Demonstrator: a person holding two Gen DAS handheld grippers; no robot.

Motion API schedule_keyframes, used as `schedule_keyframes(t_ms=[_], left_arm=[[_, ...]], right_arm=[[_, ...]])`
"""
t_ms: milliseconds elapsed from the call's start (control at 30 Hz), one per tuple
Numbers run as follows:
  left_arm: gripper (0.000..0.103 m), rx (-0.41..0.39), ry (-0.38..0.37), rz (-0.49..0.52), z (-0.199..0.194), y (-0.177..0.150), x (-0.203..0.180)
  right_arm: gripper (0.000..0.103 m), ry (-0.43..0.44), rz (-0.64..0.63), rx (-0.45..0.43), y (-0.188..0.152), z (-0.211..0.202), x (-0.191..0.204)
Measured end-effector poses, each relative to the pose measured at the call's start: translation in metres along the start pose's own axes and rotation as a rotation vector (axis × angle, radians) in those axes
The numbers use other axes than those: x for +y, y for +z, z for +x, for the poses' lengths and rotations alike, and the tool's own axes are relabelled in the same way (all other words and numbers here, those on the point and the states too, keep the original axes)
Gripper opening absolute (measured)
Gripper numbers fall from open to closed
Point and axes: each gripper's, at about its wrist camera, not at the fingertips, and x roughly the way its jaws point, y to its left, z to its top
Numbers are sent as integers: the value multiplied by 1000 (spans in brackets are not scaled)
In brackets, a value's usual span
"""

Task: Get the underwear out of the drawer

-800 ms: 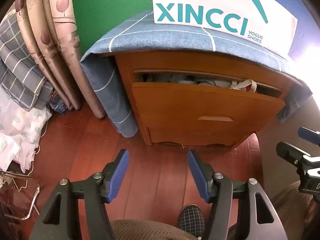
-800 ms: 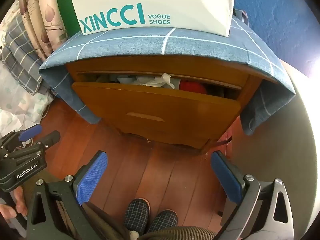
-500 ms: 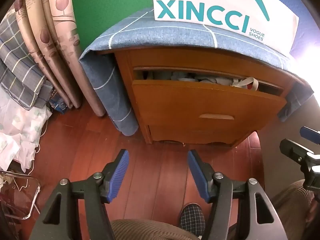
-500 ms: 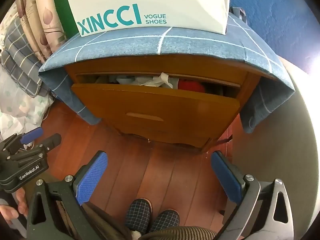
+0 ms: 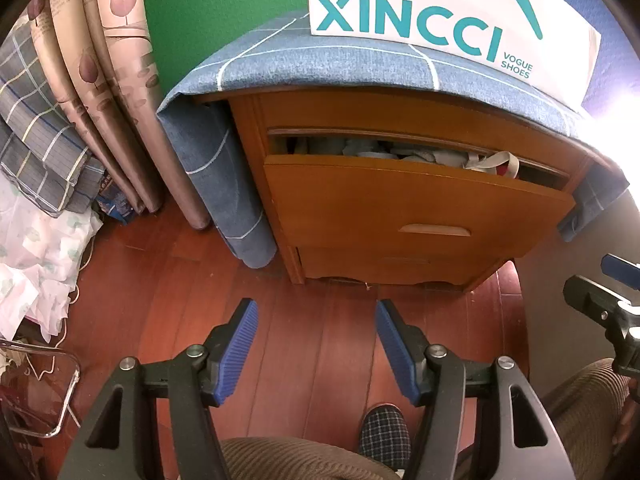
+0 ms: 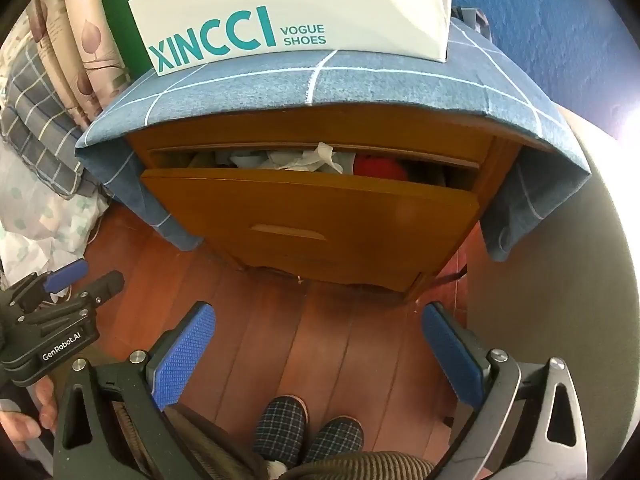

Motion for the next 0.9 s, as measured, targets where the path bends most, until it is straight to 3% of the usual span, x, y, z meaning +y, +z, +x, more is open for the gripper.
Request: schedule_keyframes(t_ms=[900], left_arm=[[63, 7, 3, 0, 0, -2, 1]], right_arm=[[102, 31, 47, 3, -1, 0, -8]])
